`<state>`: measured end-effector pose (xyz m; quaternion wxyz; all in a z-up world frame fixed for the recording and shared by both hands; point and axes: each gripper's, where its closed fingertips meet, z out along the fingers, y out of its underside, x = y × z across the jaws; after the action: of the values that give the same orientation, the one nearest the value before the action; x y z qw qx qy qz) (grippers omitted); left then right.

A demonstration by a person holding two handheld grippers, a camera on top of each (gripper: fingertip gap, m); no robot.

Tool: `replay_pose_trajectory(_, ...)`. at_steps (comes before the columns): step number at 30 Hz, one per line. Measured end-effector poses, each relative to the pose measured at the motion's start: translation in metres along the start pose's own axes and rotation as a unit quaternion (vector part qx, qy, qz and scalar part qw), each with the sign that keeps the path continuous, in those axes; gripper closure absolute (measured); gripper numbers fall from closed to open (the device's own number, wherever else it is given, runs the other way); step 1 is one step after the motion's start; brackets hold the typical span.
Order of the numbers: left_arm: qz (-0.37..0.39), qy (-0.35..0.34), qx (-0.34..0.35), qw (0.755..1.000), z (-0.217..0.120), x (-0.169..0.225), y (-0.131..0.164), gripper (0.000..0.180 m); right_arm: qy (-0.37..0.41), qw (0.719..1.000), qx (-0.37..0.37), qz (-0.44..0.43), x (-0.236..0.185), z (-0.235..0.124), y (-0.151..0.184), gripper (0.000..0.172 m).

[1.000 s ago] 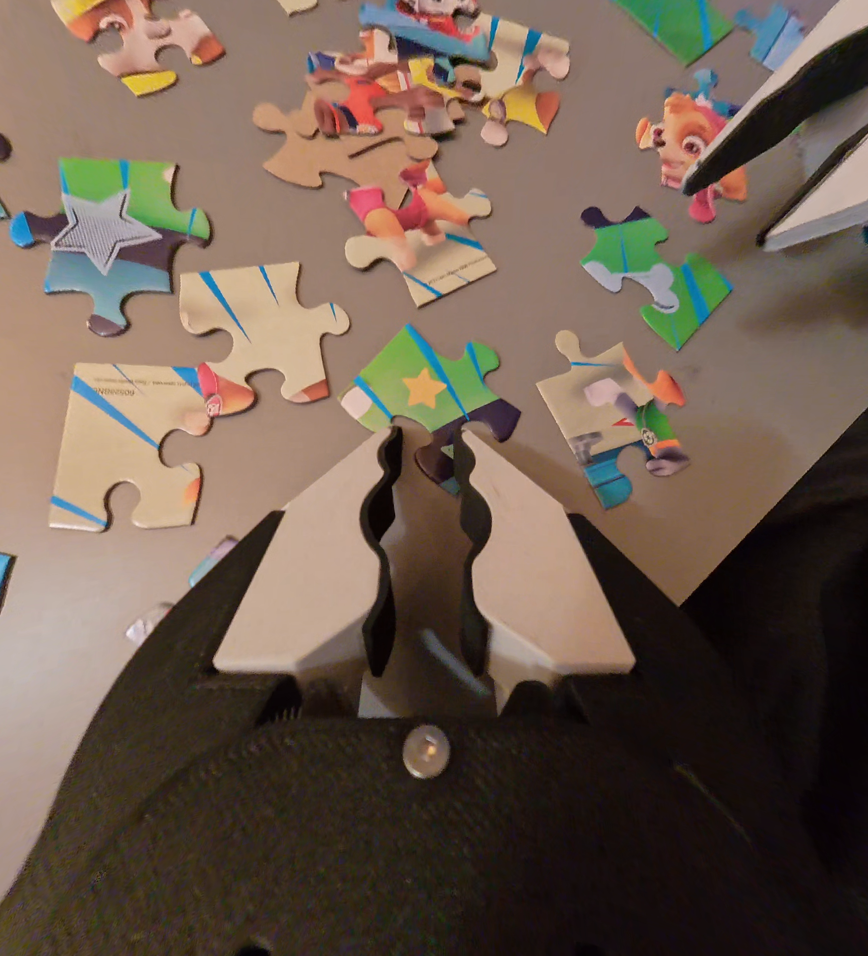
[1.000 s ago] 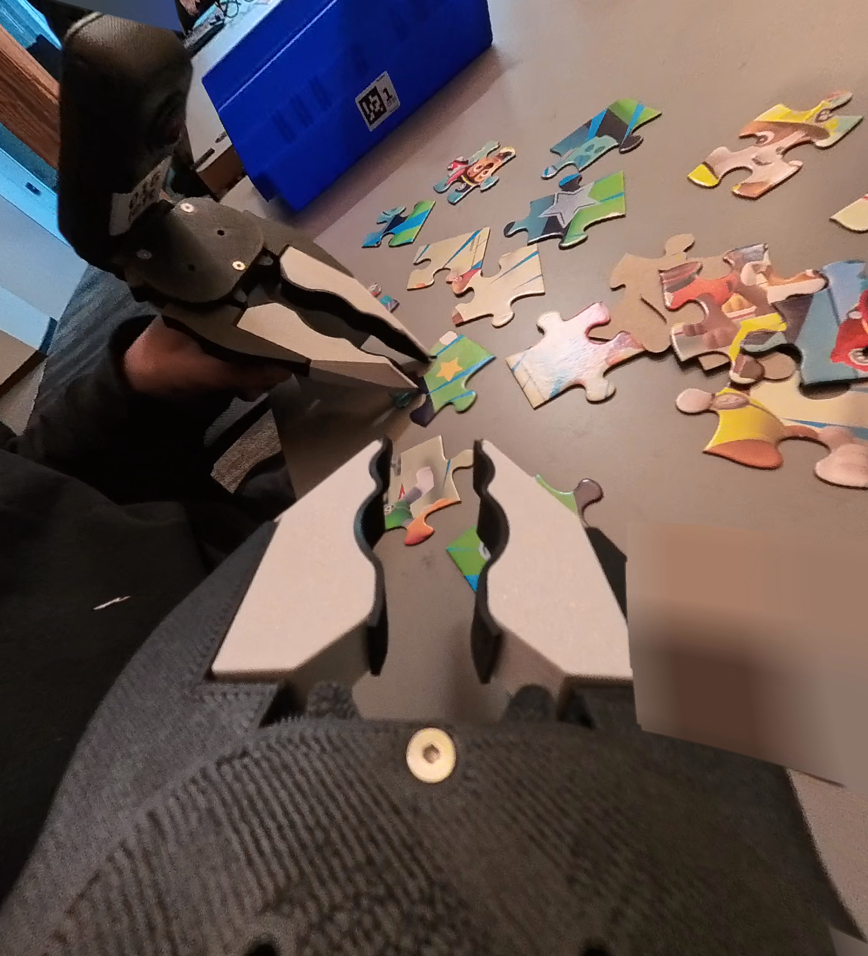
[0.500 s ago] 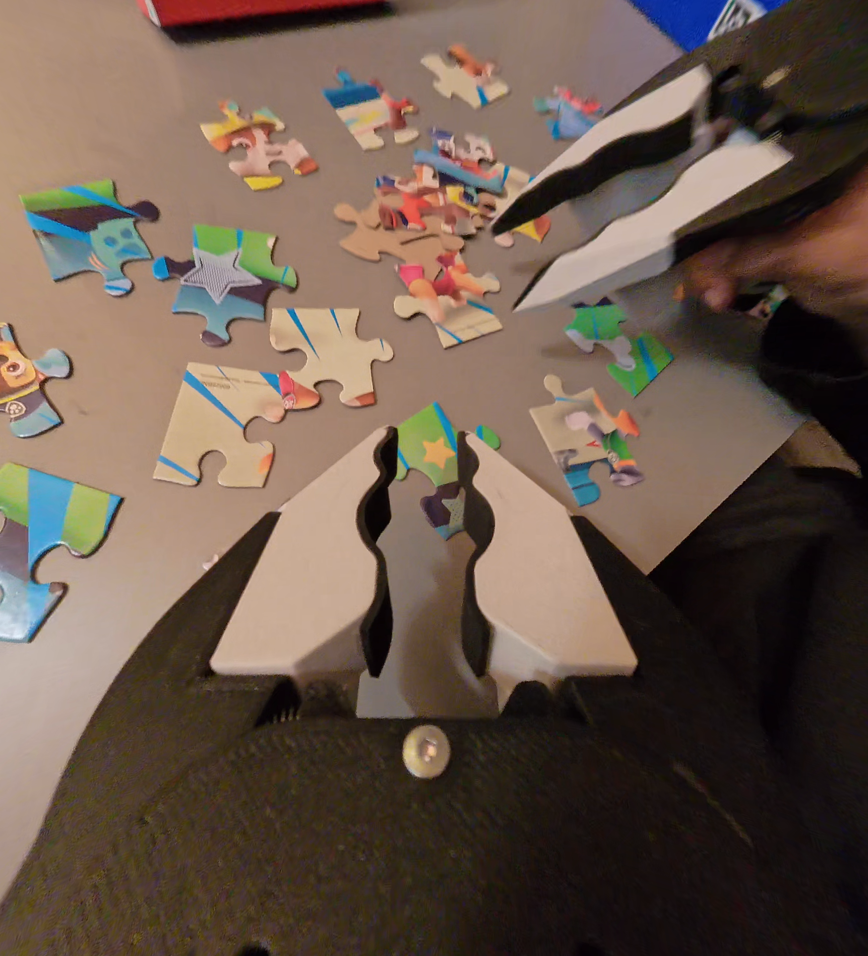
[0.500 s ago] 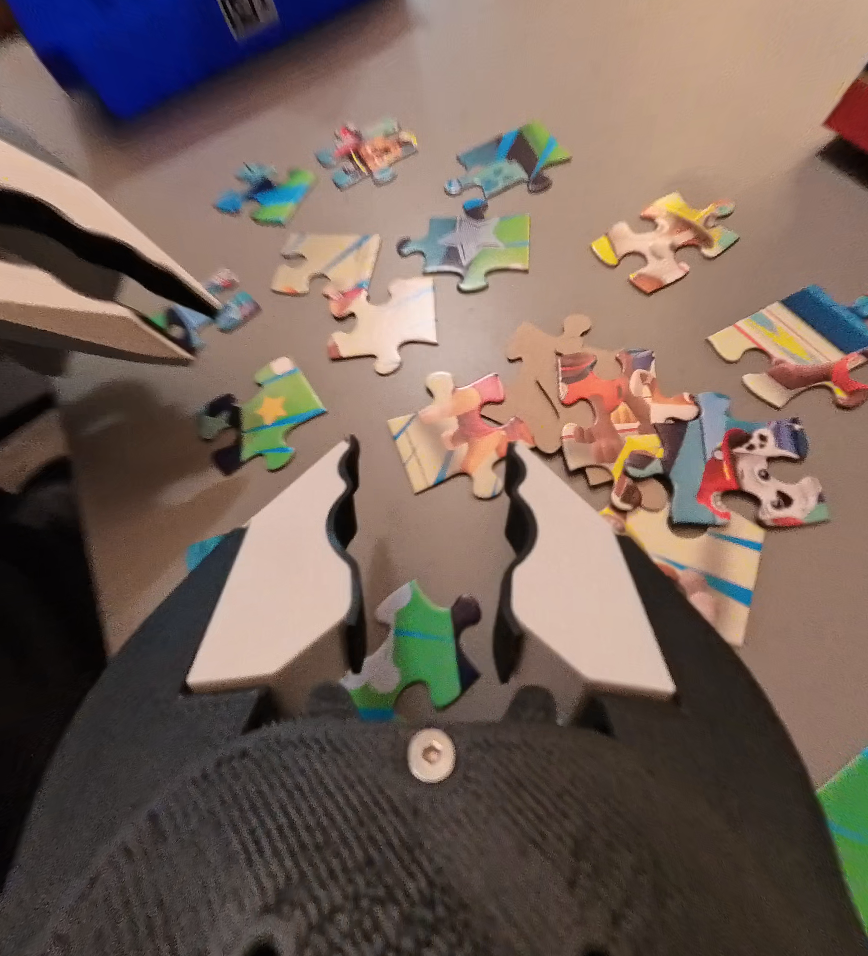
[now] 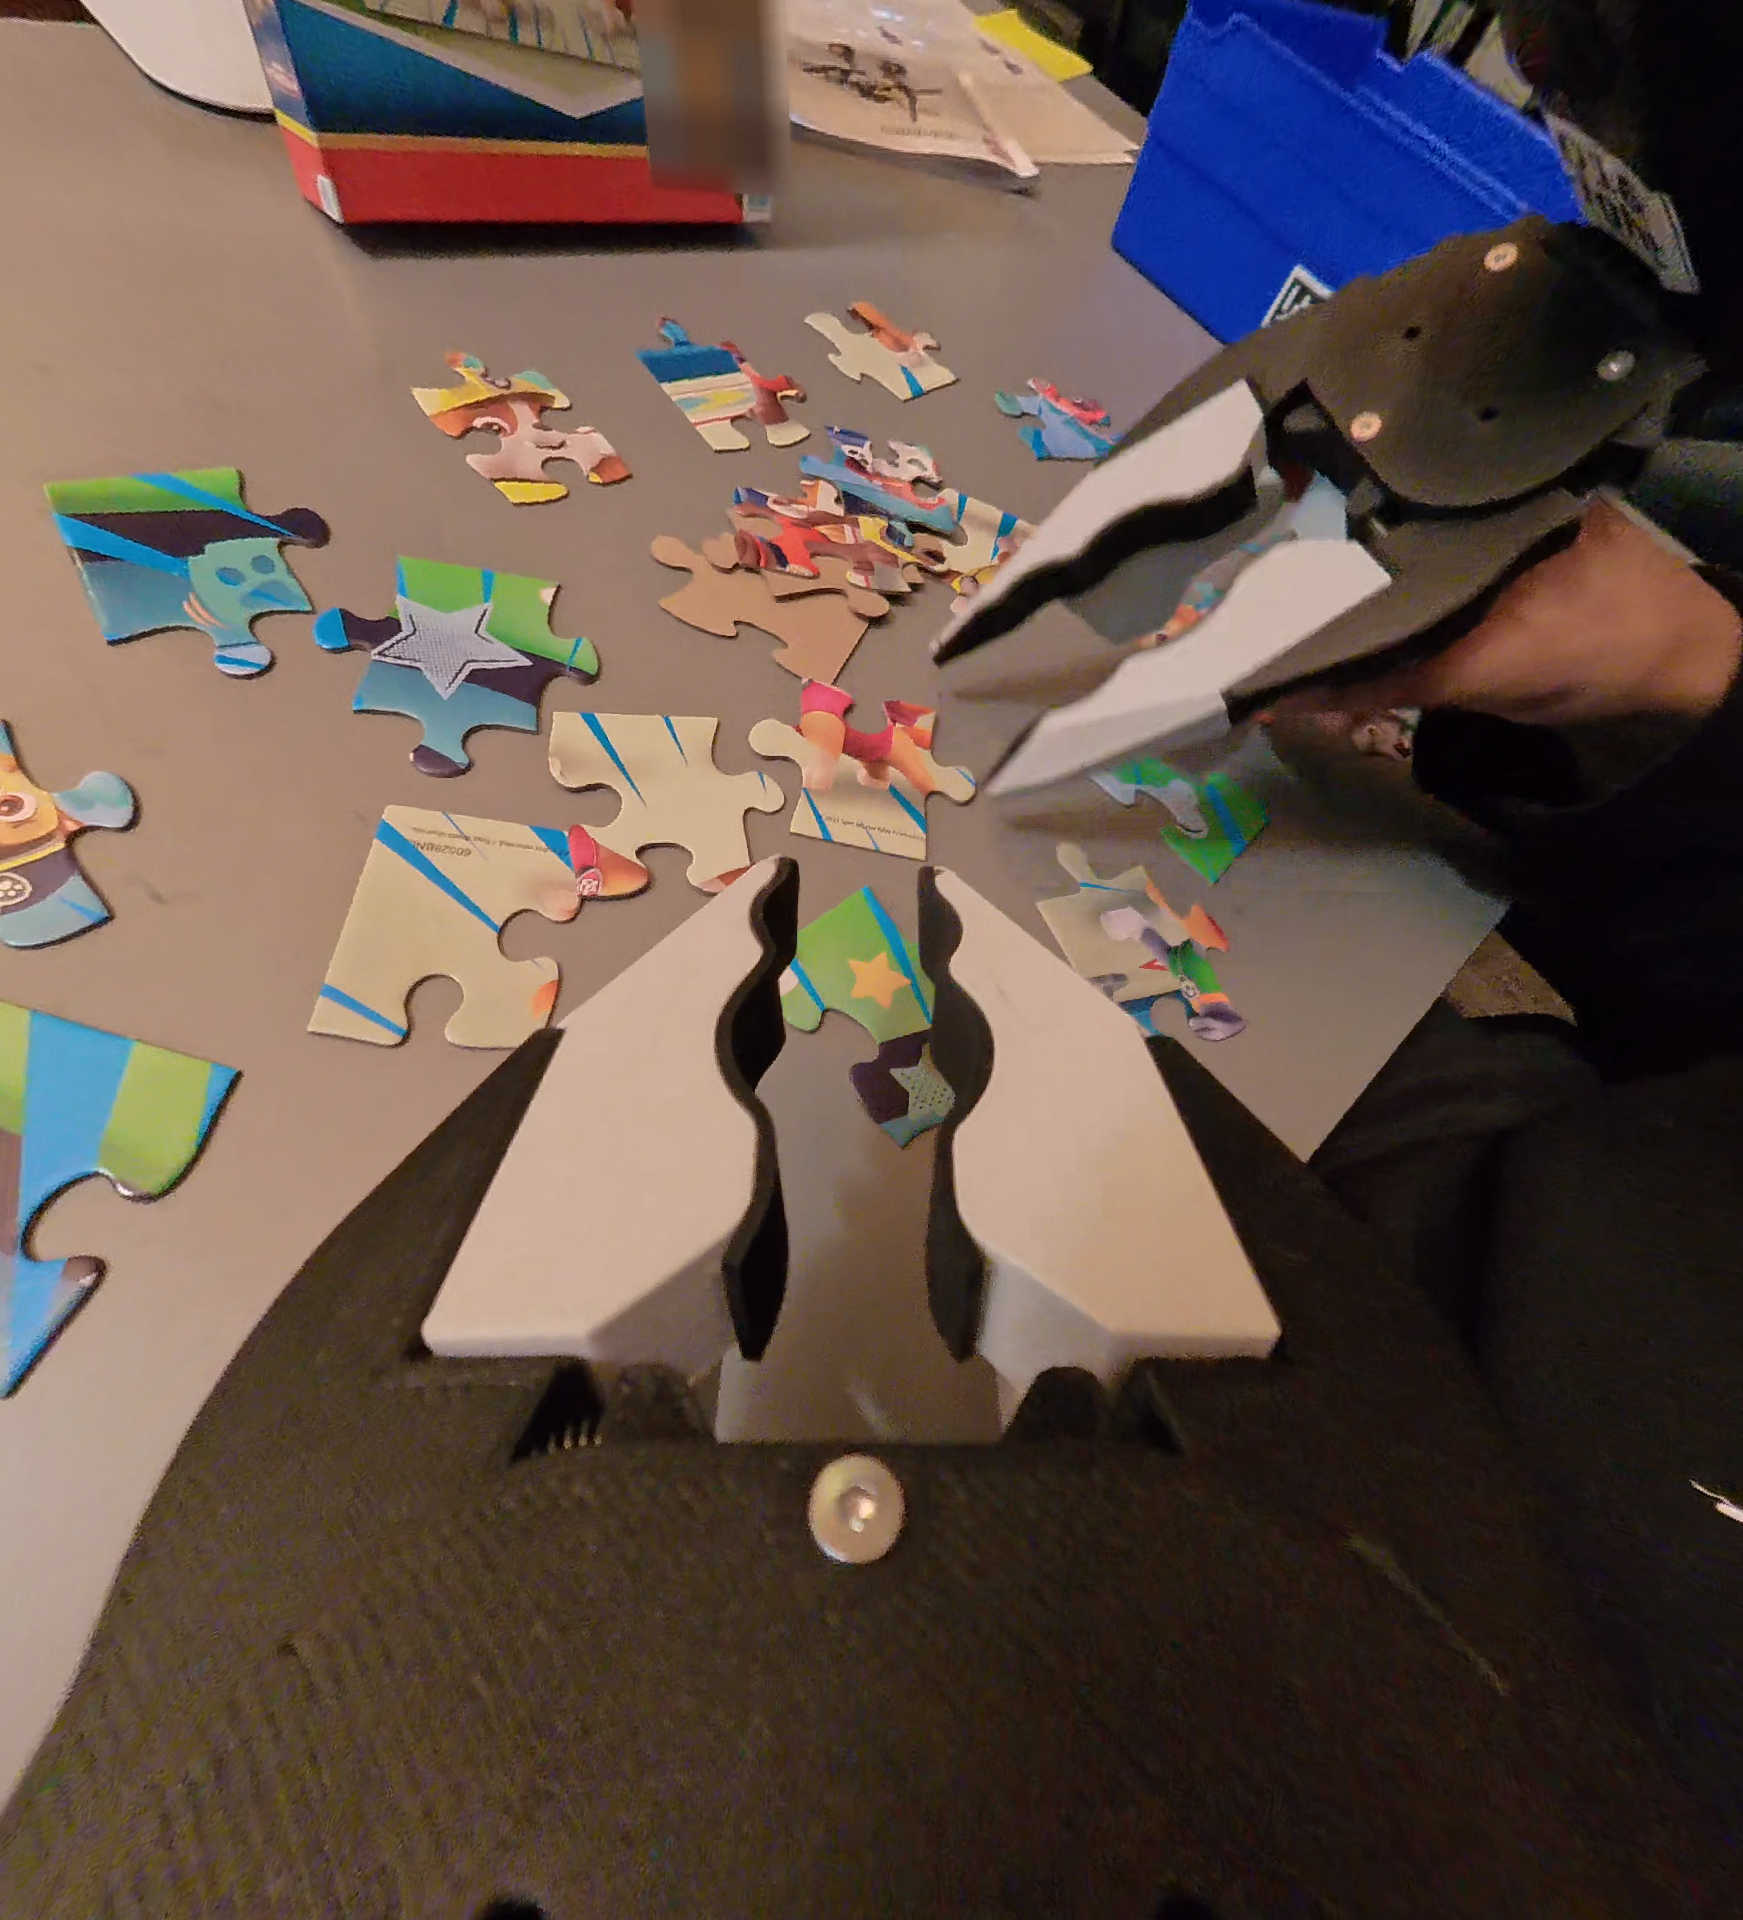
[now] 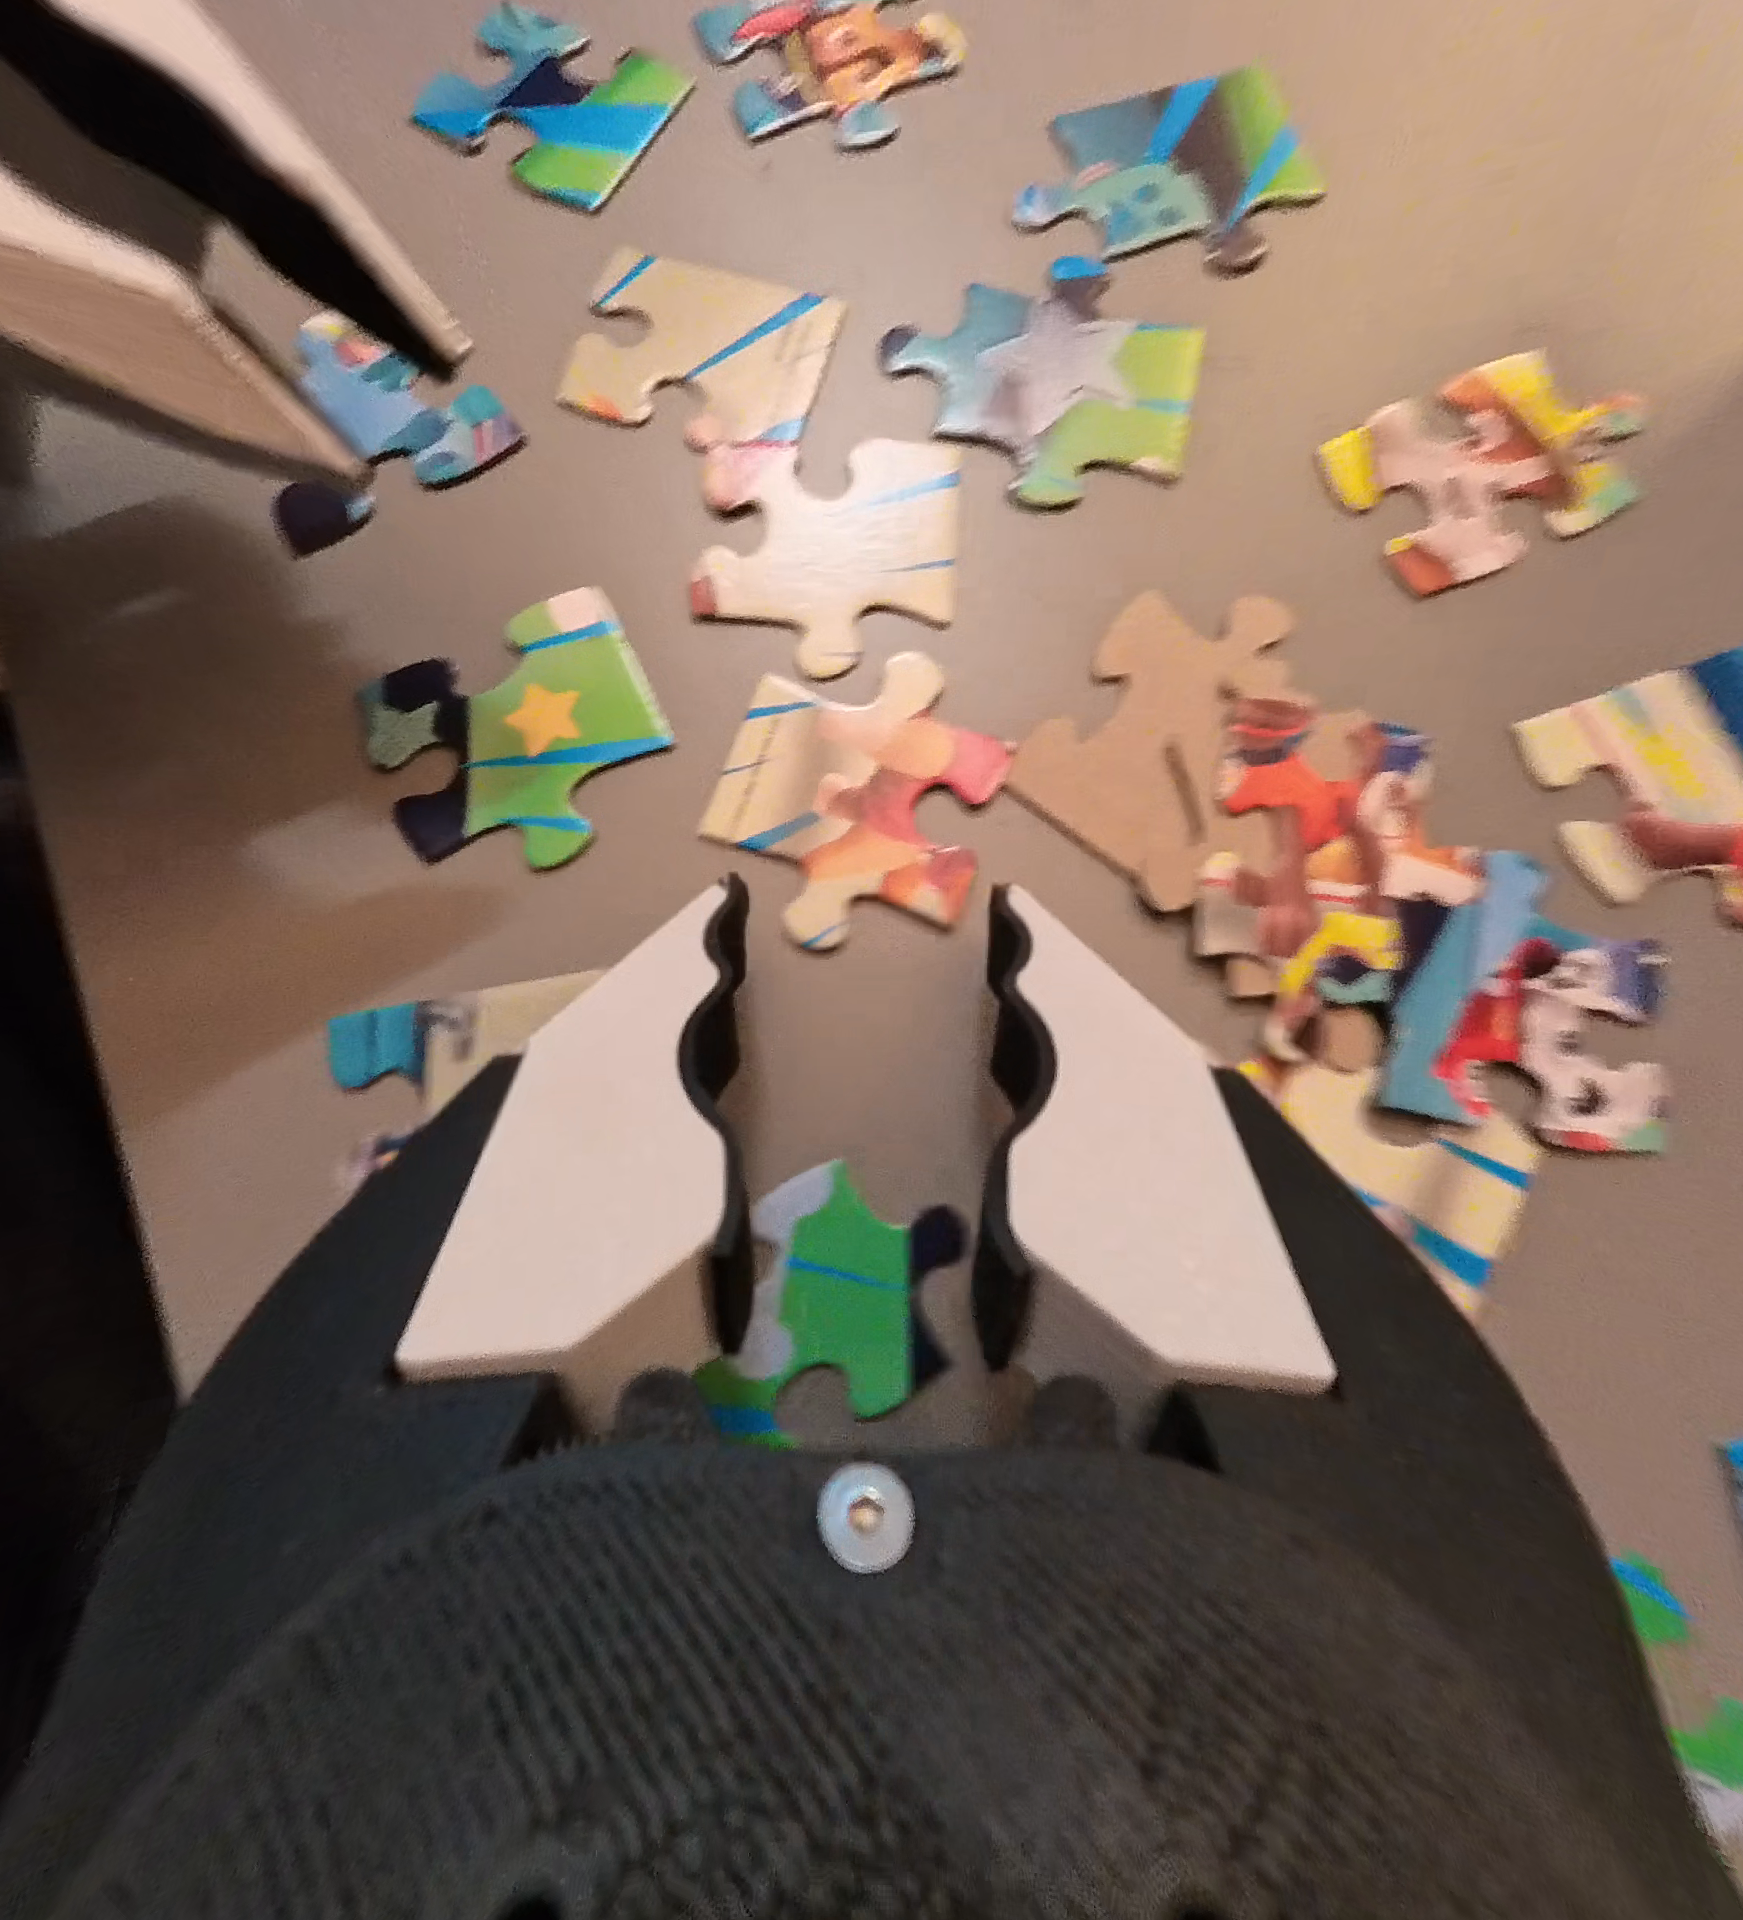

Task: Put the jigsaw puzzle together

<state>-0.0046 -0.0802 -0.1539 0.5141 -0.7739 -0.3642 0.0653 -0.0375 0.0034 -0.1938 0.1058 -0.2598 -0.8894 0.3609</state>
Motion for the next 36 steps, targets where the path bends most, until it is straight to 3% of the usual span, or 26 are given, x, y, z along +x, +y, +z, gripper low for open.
replay_pose_trajectory(4,0.000,0.010,0.005,1.000,0.000,0.001,0.000,0.158,0.052,0.999,-0.009,-0.001,0.046,0.004,-0.009,0.120)
replay_pose_trajectory(9,0.003,0.015,0.015,1.000,-0.004,0.003,-0.002,0.158,0.037,0.998,-0.044,0.030,0.081,0.025,-0.004,0.093)
replay_pose_trajectory(15,-0.006,0.017,0.024,1.000,-0.007,-0.002,-0.004,0.158,0.011,0.997,-0.061,0.041,0.080,0.020,0.001,0.131)
replay_pose_trajectory(27,-0.011,0.032,0.036,0.999,-0.006,-0.002,-0.008,0.157,0.004,0.997,-0.053,0.052,0.071,-0.007,0.009,0.131)
replay_pose_trajectory(36,-0.013,0.037,0.048,0.998,-0.008,-0.002,-0.011,0.157,-0.029,0.998,0.017,0.054,0.078,-0.003,-0.047,0.131)
